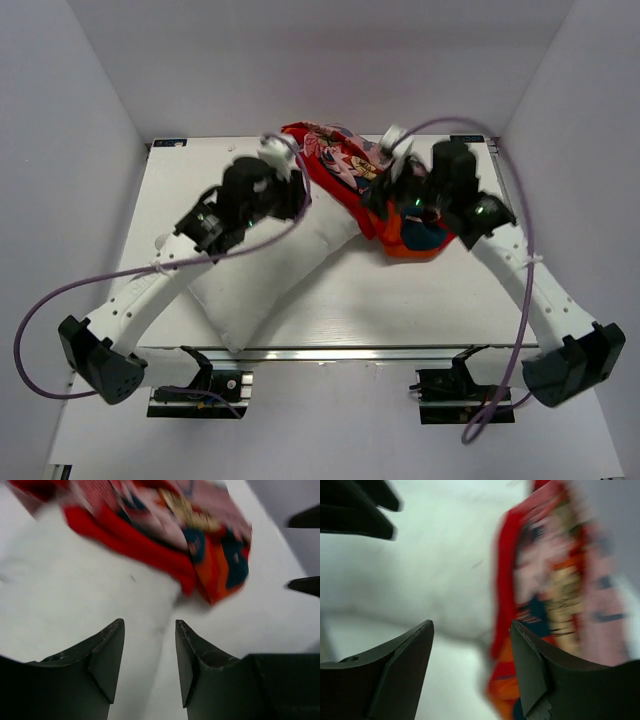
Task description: Put the pillow into the pillowcase
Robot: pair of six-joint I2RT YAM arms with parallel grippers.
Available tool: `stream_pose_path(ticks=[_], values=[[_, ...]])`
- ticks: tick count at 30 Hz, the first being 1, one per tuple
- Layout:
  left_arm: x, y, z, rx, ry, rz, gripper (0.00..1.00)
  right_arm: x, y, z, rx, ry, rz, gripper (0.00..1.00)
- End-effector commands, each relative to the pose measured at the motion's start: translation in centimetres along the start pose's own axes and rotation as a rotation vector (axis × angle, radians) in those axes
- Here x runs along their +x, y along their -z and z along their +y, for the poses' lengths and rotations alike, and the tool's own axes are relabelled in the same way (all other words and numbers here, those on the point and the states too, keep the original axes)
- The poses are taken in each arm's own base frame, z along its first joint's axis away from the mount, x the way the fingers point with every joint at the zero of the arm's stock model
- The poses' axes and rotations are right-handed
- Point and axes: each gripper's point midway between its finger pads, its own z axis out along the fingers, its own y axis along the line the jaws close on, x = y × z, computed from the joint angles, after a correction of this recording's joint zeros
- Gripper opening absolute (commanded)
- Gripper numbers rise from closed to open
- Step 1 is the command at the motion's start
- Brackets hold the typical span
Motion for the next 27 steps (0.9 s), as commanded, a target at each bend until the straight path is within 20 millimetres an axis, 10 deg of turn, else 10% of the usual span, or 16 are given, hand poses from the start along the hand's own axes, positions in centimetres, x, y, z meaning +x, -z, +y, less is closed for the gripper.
stream_pose_path(ticks=[1,2,7,15,22,27], values=[[8.3,1.7,0.5,-0.076,-0.141,0.186,0.56,8.6,-0.6,5.5,-0.130,0.043,0.164,0.68],[11.4,1.7,1.6,-0.110,-0.148,0.242,0.56,11.4,-0.8,5.6,-0.103,0.020,0.219,0.70],[15.0,1.6,4.7,-0.223,-0.199,0.255,0.72,12.5,-2.3,3.4,-0.005,0.007,0.268,0.76],[21.4,-1.6,6.5,-0.291,-0.253,0.424,0.58,9.0,-6.6,1.3,0.036,0.104,0.217,0.86],[20.7,-1.9,5.8,-0.266,-0.212,0.384,0.00,9.3,-10.5,-0.9,0.115,0.162,0.239,0.85],[17.6,-0.8,4.5,-0.230,-0.155,0.298,0.00,11.4,-12.0,-0.8,0.089,0.143,0.295,0.79]])
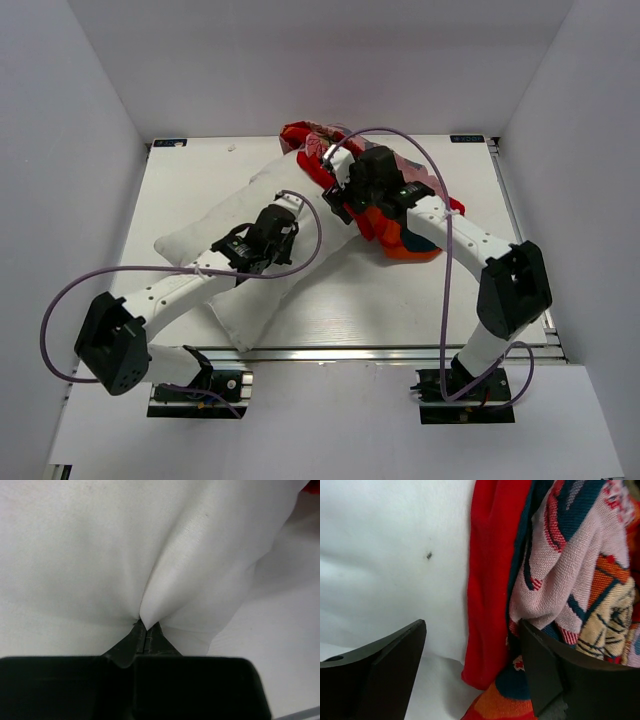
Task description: Put the pillow into the pillowcase
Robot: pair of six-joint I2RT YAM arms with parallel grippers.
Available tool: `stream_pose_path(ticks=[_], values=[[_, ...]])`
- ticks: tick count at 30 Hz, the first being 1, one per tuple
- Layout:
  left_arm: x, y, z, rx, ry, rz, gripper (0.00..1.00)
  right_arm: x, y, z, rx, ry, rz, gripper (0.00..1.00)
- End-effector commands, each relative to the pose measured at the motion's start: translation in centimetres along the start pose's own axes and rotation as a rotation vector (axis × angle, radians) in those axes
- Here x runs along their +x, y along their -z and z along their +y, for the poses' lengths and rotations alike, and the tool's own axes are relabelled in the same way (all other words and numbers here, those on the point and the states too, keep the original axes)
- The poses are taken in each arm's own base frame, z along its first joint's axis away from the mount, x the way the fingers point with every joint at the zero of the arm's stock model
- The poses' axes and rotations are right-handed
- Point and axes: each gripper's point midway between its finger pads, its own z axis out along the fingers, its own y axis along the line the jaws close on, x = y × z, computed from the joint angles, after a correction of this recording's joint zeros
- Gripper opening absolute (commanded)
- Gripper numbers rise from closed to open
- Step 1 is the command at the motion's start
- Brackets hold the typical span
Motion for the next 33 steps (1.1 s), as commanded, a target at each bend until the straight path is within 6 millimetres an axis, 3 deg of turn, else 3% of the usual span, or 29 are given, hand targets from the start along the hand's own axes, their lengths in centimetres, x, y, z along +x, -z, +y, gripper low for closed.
stream_pose_path(ticks=[1,4,6,7,8,9,11,12,14,15,18,21,24,27,30,31,32,33], values=[[-2.1,2.5,0.2,0.025,0.064,-0.075,0.00,-1.4,-0.5,-1.2,0.045,0.026,-0.027,0.78],[-3.6,4.0,-0.2,0.061,0.102,-0.113,0.00,0.0,-1.7,-2.4,0.111,0.031,0.016,0.72],[-4.8,5.4,-0.1,0.079,0.128,-0.156,0.00,0.1,-2.2,-3.5,0.161,0.050,0.020,0.61],[-5.0,5.8,-0.1,0.083,0.137,-0.167,0.00,0.0,-2.2,-4.0,0.180,0.056,0.024,0.52],[-5.5,6.5,0.0,0.088,0.147,-0.187,0.00,0.0,-2.0,-4.0,0.169,0.053,0.028,0.28],[-6.1,7.0,0.1,0.091,0.152,-0.203,0.00,-1.5,-1.3,-4.2,0.159,0.047,-0.003,0.17],[-6.5,7.5,0.1,0.098,0.160,-0.215,0.00,-3.0,-0.4,-2.2,0.044,0.022,-0.042,0.02],[-7.1,7.7,-0.1,0.110,0.166,-0.230,0.00,-5.4,1.1,-1.9,0.016,0.014,-0.095,0.00],[-7.9,7.8,-0.3,0.121,0.170,-0.246,0.00,-9.1,3.0,1.6,-0.178,-0.044,-0.186,0.00],[-8.8,7.8,-0.6,0.129,0.174,-0.260,0.00,-12.7,5.5,3.3,-0.295,-0.054,-0.259,0.00],[-11.2,8.1,-1.3,0.156,0.179,-0.306,0.00,-19.1,10.6,7.3,-0.503,-0.098,-0.404,0.00],[-13.6,8.9,-1.6,0.175,0.180,-0.361,0.00,-21.8,13.4,9.7,-0.676,-0.207,-0.450,0.00],[-16.3,11.4,-1.3,0.188,0.200,-0.446,0.00,-21.7,14.6,11.5,-0.812,-0.317,-0.428,0.00],[-17.3,13.4,-0.6,0.192,0.226,-0.504,0.00,-19.7,14.6,13.0,-0.906,-0.424,-0.353,0.00],[-16.7,14.9,0.5,0.178,0.259,-0.543,0.00,-15.1,11.0,13.2,-0.813,-0.502,-0.229,0.00],[-16.4,15.9,0.9,0.179,0.273,-0.563,0.00,-12.7,9.5,13.1,-0.764,-0.494,-0.164,0.00],[-15.0,15.0,1.1,0.165,0.276,-0.541,0.00,-9.5,7.6,13.2,-0.715,-0.504,-0.092,0.00],[-14.6,15.0,1.2,0.168,0.300,-0.541,0.00,-7.0,5.4,11.9,-0.582,-0.493,-0.038,0.00]])
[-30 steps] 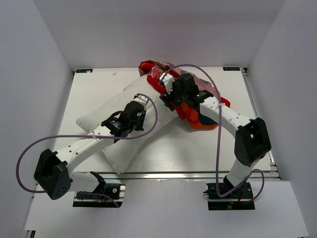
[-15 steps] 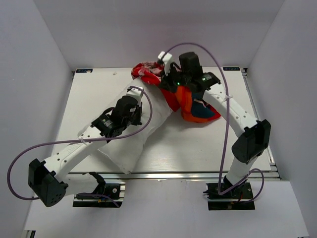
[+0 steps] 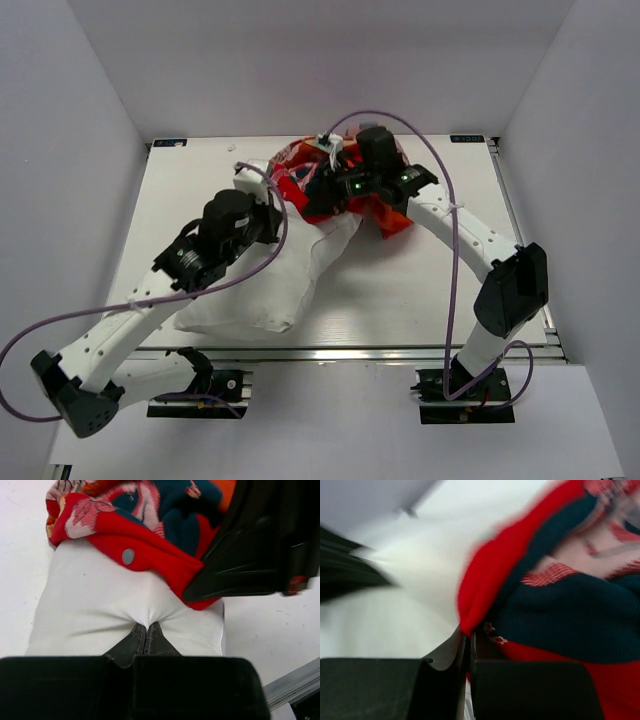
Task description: Put the pillow into the pillowcase
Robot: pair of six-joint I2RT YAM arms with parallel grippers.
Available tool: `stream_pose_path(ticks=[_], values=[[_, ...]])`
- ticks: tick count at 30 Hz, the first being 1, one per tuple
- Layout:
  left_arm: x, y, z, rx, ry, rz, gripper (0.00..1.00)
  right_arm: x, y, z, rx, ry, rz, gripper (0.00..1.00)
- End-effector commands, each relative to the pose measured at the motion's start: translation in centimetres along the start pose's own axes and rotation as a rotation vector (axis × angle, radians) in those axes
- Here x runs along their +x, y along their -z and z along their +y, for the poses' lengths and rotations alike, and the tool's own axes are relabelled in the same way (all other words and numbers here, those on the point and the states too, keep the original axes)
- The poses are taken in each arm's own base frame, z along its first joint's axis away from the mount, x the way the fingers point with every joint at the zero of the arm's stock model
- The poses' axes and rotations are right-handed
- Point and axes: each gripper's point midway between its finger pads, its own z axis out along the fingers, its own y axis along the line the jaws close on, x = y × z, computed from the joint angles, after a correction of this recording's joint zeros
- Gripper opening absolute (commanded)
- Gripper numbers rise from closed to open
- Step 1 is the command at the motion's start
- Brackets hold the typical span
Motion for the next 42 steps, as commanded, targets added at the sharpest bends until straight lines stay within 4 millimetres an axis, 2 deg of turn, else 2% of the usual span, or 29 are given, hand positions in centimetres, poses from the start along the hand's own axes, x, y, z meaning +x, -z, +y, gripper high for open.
stream_pose_path(ticks=[1,2,3,4,5,6,7,8,9,10,11,12,13,14,16,18,19,21,22,24,25,29,35,37,41,42], values=[[-3.6,2.2,0.2,0.014,0.100,-0.189,0.00,4.7,0.2,-2.8,0.151,0.039,0.103,0.00],[-2.1,2.2,0.6,0.011,0.107,-0.172,0.00,6.5,0.0,-4.9,0.218,0.037,0.146,0.00],[-1.4,2.1,0.6,0.016,0.130,-0.168,0.00,7.0,0.3,-6.7,0.292,0.058,0.165,0.09],[-0.7,2.0,0.7,0.021,0.135,-0.158,0.00,7.2,0.5,-7.6,0.314,0.092,0.178,0.17],[0.9,1.7,0.9,0.022,0.138,-0.135,0.00,6.4,0.8,-7.9,0.312,0.130,0.177,0.25],[1.8,1.6,0.9,0.028,0.148,-0.119,0.00,5.3,1.4,-7.7,0.283,0.147,0.153,0.42],[2.5,1.5,0.9,0.031,0.151,-0.107,0.00,4.0,2.0,-7.2,0.267,0.170,0.129,0.50],[3.0,1.5,1.0,0.034,0.154,-0.101,0.00,2.4,3.1,-6.0,0.241,0.239,0.103,0.56],[4.1,1.3,1.2,0.028,0.153,-0.082,0.00,-0.6,4.1,-4.1,0.197,0.310,0.044,0.62],[4.8,1.4,1.4,0.027,0.154,-0.073,0.00,-3.6,6.4,-2.1,0.182,0.397,-0.019,0.70],[4.9,1.5,1.5,0.025,0.154,-0.074,0.00,-3.9,7.2,-1.8,0.181,0.414,-0.027,0.72],[5.1,1.6,1.6,0.024,0.153,-0.074,0.00,-6.2,9.1,-1.3,0.215,0.459,-0.080,0.77],[5.2,1.7,1.7,0.023,0.150,-0.073,0.00,-7.4,10.7,-0.5,0.251,0.492,-0.117,0.79],[5.4,1.8,1.8,0.019,0.147,-0.067,0.00,-8.1,11.9,-1.1,0.320,0.504,-0.132,0.80],[5.3,2.0,1.9,0.019,0.138,-0.067,0.00,-7.8,13.9,-3.0,0.438,0.555,-0.119,0.83],[5.3,2.1,2.0,0.017,0.128,-0.064,0.00,-6.9,16.1,-6.9,0.594,0.582,-0.082,0.84],[5.2,2.1,2.0,0.017,0.127,-0.064,0.00,-4.6,16.4,-8.8,0.635,0.550,-0.037,0.84],[5.0,2.2,1.9,0.019,0.123,-0.068,0.00,-2.7,18.6,-12.3,0.760,0.517,0.007,0.84],[4.8,2.3,1.9,0.020,0.124,-0.071,0.00,-0.5,18.7,-14.1,0.781,0.505,0.053,0.84],[4.6,2.3,1.8,0.023,0.126,-0.076,0.00,1.5,20.0,-16.4,0.831,0.481,0.089,0.83],[4.5,2.2,1.7,0.027,0.126,-0.078,0.00,3.2,19.9,-17.7,0.835,0.476,0.126,0.83],[4.2,2.3,1.3,0.044,0.132,-0.079,0.00,5.9,20.5,-20.7,0.868,0.438,0.167,0.79],[4.2,2.2,1.1,0.052,0.135,-0.078,0.00,8.3,20.4,-24.3,0.896,0.415,0.223,0.76],[4.3,2.1,1.0,0.058,0.135,-0.073,0.00,9.1,19.9,-25.6,0.899,0.410,0.242,0.70],[4.2,2.0,0.9,0.059,0.130,-0.070,0.00,9.4,19.6,-27.3,0.906,0.394,0.269,0.46],[4.0,2.0,0.9,0.057,0.127,-0.070,0.00,8.9,19.7,-27.4,0.902,0.396,0.269,0.30]])
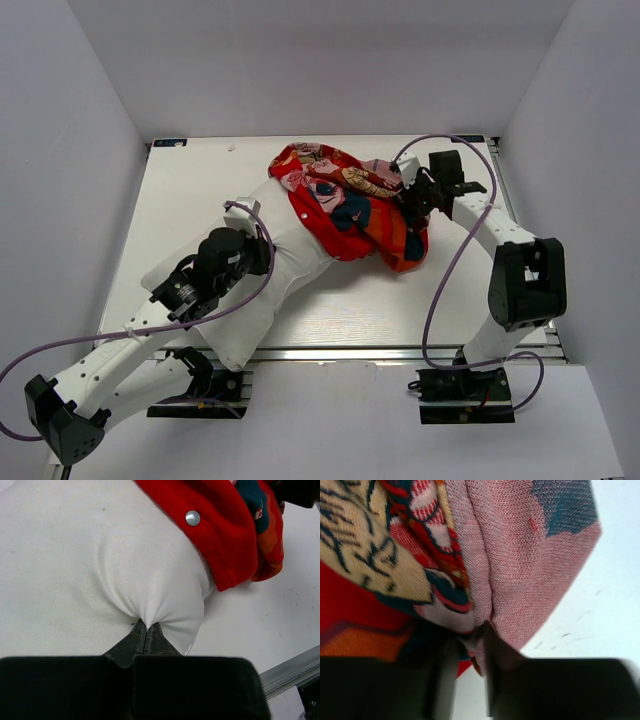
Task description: Put the pillow into the pillowcase
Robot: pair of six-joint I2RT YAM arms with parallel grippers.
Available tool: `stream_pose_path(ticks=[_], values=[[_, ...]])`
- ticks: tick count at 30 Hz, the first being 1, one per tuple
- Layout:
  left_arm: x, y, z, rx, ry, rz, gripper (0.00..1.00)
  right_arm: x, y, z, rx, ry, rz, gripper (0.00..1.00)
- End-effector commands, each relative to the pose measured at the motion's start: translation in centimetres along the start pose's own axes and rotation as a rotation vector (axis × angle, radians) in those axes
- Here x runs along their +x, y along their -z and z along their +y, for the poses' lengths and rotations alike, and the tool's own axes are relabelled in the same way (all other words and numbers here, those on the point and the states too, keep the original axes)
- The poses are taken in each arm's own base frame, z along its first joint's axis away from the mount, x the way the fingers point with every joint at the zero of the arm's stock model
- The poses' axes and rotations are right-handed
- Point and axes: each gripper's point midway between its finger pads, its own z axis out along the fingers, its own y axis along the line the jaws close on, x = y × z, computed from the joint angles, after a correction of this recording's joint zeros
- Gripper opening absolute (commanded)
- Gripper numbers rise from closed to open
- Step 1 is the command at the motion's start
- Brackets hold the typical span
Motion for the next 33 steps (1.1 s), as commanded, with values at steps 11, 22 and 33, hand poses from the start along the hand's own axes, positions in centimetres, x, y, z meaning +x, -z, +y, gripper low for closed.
stream_pose_path(ticks=[11,22,33], values=[[-4.0,0.9,-1.3,0.042,0.019,-0.108,0.00,-12.9,9.4,-3.1,0.021,0.059,-0.426,0.00],[-4.9,0.5,-1.9,0.054,-0.001,-0.118,0.00,-14.3,11.2,-4.2,0.028,0.036,-0.433,0.79],[-4.8,1.0,-1.8,0.061,0.003,-0.121,0.00,-3.7,5.6,-9.9,0.199,-0.011,-0.104,0.76]])
